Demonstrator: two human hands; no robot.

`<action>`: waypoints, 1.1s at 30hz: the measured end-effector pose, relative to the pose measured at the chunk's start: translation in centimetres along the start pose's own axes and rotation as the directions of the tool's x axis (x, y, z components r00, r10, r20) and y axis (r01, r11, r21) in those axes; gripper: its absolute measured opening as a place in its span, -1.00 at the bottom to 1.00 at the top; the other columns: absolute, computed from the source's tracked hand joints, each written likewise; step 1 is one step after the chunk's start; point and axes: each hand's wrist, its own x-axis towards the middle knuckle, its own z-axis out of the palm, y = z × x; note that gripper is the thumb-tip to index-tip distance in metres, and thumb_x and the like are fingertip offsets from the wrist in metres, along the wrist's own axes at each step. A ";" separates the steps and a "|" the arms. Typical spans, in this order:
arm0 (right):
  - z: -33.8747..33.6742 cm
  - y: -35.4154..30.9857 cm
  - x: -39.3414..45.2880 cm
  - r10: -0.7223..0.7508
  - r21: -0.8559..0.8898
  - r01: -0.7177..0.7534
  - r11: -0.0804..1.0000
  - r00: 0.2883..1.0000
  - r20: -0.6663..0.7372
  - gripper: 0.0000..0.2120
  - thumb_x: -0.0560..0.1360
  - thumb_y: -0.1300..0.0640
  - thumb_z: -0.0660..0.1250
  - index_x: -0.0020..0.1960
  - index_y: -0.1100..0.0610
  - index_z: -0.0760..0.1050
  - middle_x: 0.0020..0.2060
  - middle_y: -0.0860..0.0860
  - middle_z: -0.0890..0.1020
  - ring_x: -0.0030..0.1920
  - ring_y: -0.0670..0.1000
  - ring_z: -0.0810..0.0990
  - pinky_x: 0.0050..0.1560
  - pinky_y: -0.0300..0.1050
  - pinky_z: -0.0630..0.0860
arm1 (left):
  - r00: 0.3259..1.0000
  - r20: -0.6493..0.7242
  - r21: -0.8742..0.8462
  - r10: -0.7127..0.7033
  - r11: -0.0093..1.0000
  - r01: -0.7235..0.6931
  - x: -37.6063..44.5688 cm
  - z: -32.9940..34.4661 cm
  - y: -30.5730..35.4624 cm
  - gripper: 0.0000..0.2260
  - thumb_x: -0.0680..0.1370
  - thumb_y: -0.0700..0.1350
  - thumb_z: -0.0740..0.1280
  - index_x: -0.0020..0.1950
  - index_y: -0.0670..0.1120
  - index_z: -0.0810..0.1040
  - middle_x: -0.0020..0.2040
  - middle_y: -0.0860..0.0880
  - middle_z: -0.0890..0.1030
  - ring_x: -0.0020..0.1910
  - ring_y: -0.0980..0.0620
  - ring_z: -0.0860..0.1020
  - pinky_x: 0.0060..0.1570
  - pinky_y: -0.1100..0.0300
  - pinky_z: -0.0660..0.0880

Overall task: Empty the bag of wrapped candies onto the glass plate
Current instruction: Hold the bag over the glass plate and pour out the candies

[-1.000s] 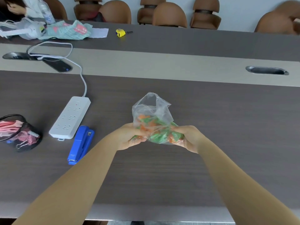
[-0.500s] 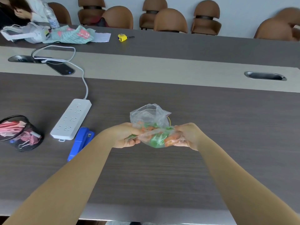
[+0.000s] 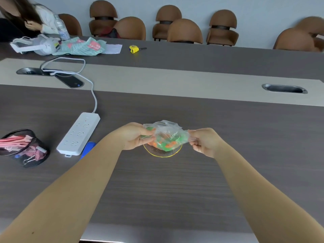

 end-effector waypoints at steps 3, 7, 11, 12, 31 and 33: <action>-0.1 -0.2 0.2 -0.011 -0.030 0.011 0.999 1.000 -0.002 -0.88 0.47 0.24 0.26 -0.01 0.24 0.50 -0.38 0.04 0.49 -0.41 -0.06 0.39 -0.45 -0.30 0.40 | 0.994 -0.107 0.183 -0.019 0.982 0.039 0.1 0.1 0.2 -0.93 0.48 -0.25 0.33 -0.09 -0.25 0.55 -0.12 -0.12 0.61 -0.36 0.09 0.67 -0.41 0.37 0.59; 0.0 -0.4 0.2 -0.019 -0.086 0.019 0.996 1.000 -0.008 -0.94 0.45 0.30 0.24 -0.09 0.22 0.45 -0.45 0.04 0.43 -0.47 -0.07 0.34 -0.51 -0.33 0.39 | 0.970 -0.243 0.444 -0.010 0.888 0.120 0.1 0.0 0.1 -0.84 0.47 -0.10 0.37 -0.20 -0.20 0.56 -0.60 0.04 0.61 -0.68 0.25 0.51 -0.65 0.46 0.38; -0.1 -0.4 0.4 -0.032 -0.176 0.024 0.984 0.998 -0.045 -0.80 0.42 0.30 0.27 -0.35 0.17 0.36 -0.55 0.03 0.42 -0.52 -0.06 0.32 -0.46 -0.30 0.28 | 0.979 -0.200 0.370 -0.038 0.922 0.111 -0.3 -0.1 0.3 -0.93 0.48 -0.21 0.35 -0.17 -0.20 0.54 -0.51 0.00 0.62 -0.68 0.25 0.50 -0.66 0.47 0.35; -0.1 -0.3 0.5 -0.043 -0.182 0.031 0.983 0.997 -0.059 -0.74 0.41 0.30 0.27 -0.40 0.15 0.31 -0.51 0.05 0.40 -0.49 -0.04 0.30 -0.42 -0.27 0.25 | 0.985 -0.163 0.343 -0.048 0.934 0.103 -0.6 -0.2 0.5 -0.97 0.48 -0.26 0.33 -0.13 -0.22 0.54 -0.39 -0.05 0.63 -0.64 0.24 0.54 -0.63 0.47 0.39; 0.3 -2.0 1.3 -0.199 0.000 0.201 0.980 0.968 -0.153 -0.72 0.38 0.42 0.31 -0.39 0.19 0.30 0.05 0.21 0.54 0.04 0.19 0.58 0.01 0.00 0.56 | 0.924 -0.279 0.409 0.262 0.903 -0.132 1.3 0.2 1.9 -0.74 0.51 -0.17 0.31 -0.32 -0.07 0.28 -0.06 -0.11 0.44 -0.05 -0.09 0.45 -0.22 0.16 0.47; 0.2 -2.4 1.2 -0.202 -0.021 0.201 0.979 0.968 -0.152 -0.73 0.37 0.43 0.32 -0.38 0.20 0.30 0.00 0.19 0.52 0.05 0.18 0.58 -0.01 -0.01 0.56 | 0.941 -0.256 0.364 0.220 0.924 -0.117 1.3 0.3 2.1 -0.73 0.51 -0.17 0.30 -0.32 -0.08 0.27 -0.09 -0.10 0.45 -0.02 -0.13 0.49 -0.18 0.11 0.49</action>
